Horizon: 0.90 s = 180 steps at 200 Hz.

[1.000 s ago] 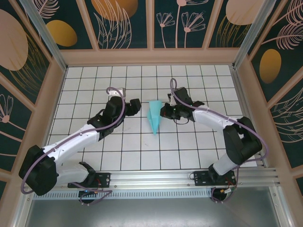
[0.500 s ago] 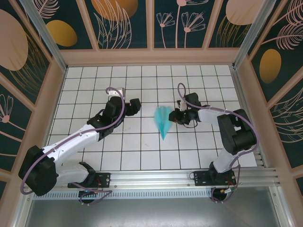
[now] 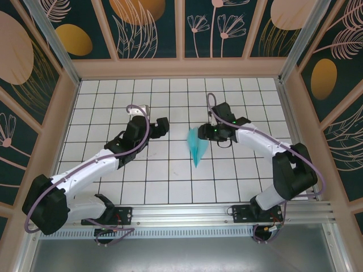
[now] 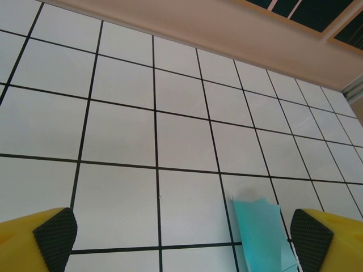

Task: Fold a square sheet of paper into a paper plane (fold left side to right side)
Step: Pick up the paper plane at the center of the table.

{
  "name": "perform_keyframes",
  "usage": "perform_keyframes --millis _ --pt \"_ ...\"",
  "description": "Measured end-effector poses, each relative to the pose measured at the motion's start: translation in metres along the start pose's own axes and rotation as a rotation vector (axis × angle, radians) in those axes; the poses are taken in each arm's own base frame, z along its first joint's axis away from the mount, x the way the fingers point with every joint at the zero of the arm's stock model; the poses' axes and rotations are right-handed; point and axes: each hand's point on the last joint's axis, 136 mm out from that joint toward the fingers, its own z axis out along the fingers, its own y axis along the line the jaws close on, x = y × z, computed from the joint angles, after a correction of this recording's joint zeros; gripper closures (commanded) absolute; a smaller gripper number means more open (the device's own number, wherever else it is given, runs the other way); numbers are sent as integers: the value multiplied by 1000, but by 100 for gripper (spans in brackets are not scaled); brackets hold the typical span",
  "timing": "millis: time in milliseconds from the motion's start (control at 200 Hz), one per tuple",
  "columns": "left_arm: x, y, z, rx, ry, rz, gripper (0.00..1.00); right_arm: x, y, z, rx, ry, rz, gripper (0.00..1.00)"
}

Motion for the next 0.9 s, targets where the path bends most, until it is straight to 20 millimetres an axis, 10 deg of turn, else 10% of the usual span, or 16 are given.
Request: perform_keyframes --millis 455,751,901 --pt "-2 8 -9 -14 -26 -4 1 38 -1 48 87 163 39 56" --pt "-2 9 -9 -20 -28 2 2 41 -2 60 137 187 22 94" --pt "-1 13 -10 -40 -24 22 2 27 10 50 161 165 2 98"
